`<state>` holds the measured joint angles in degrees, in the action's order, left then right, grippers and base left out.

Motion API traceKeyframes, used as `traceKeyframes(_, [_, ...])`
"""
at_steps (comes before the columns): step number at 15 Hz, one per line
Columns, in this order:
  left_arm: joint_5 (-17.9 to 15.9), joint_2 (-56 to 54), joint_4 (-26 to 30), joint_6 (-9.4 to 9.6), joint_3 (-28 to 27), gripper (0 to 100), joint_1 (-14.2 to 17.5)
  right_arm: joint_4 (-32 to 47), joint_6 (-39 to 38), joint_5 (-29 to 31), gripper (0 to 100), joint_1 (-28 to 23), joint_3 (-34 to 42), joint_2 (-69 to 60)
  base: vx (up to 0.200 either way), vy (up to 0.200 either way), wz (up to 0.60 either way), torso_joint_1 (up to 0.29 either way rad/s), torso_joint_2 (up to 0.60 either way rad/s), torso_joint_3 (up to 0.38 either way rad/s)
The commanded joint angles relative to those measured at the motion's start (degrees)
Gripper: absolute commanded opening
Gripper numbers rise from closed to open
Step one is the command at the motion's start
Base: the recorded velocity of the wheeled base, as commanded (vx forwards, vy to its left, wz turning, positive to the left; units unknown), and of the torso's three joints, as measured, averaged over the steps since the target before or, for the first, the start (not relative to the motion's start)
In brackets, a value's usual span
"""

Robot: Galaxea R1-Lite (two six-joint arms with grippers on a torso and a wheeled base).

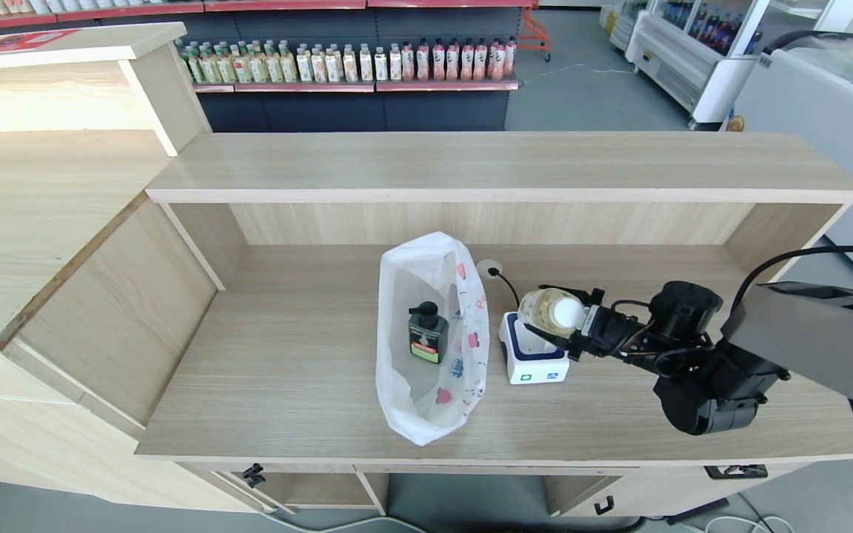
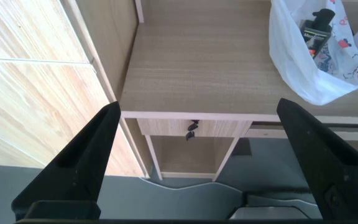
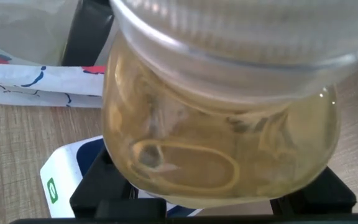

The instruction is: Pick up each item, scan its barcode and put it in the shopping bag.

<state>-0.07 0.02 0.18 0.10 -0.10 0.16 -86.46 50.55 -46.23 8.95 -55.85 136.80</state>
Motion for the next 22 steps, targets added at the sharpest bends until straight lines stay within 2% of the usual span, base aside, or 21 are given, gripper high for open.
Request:
traceKeyframes(1, [0.0,0.0,0.0,-0.01,0.0,100,0.0,0.1,0.0,0.0,0,0.0,-0.7,1.3,0.000,0.000,0.00,0.000,0.00,0.000])
traceKeyframes(7, [0.0,0.0,0.0,-0.01,0.0,100,0.0,0.0,-0.7,0.1,0,0.0,0.2,-0.1,0.000,0.000,0.00,0.000,0.00,0.000])
traceKeyframes(8, [0.0,0.0,0.0,-0.01,0.0,100,0.0,0.0,-2.7,0.0,0,-0.5,0.9,-2.4,0.000,0.000,0.00,0.000,0.00,0.000])
traceKeyframes(11, [0.0,0.0,0.0,-0.01,0.0,100,0.0,1.2,-19.1,2.8,0,-4.1,3.8,-14.9,0.000,0.000,0.00,0.000,0.00,0.000])
traceKeyframes(13, [0.0,0.0,0.0,-0.01,0.0,100,0.0,6.6,-25.1,15.3,0,-4.7,10.6,-25.9,0.000,0.000,0.00,0.000,0.00,0.000])
traceKeyframes(14, [0.0,0.0,0.0,-0.01,0.0,100,0.0,8.1,-26.7,18.3,0,-4.6,13.1,-28.7,0.000,0.000,0.00,0.000,0.00,0.000])
traceKeyframes(15, [0.0,0.0,0.0,-0.01,0.0,100,0.0,9.1,-31.8,22.6,0,-3.8,18.2,-33.4,0.000,0.000,0.00,0.000,0.00,0.000])
traceKeyframes(16, [0.0,0.0,0.0,-0.01,0.0,100,0.0,9.3,-37.3,26.4,0,-1.6,22.2,-37.0,0.000,0.000,0.00,0.000,0.00,0.000])
traceKeyframes(17, [0.0,0.0,0.0,-0.01,0.0,100,0.0,11.0,-45.8,35.4,0,4.2,27.0,-41.4,0.000,0.000,0.00,0.000,0.00,0.000])
traceKeyframes(18, [0.0,0.0,0.0,-0.01,0.0,100,0.0,12.7,-48.6,37.8,0,6.3,27.8,-42.7,0.000,0.000,0.00,0.000,0.00,0.000])
traceKeyframes(19, [0.0,0.0,0.0,-0.01,0.0,100,0.0,18.6,-55.1,40.5,0,10.5,28.2,-46.0,0.000,0.000,0.00,0.000,0.00,0.000])
traceKeyframes(21, [0.0,0.0,0.0,-0.01,0.0,100,0.0,24.2,-58.8,40.7,0,12.4,28.1,-47.9,0.000,0.000,0.00,0.000,0.00,0.000])
traceKeyframes(22, [0.0,0.0,0.0,-0.01,0.0,100,0.0,24.4,-59.0,40.6,0,12.5,28.2,-47.6,0.000,0.000,0.00,0.000,0.00,0.000])
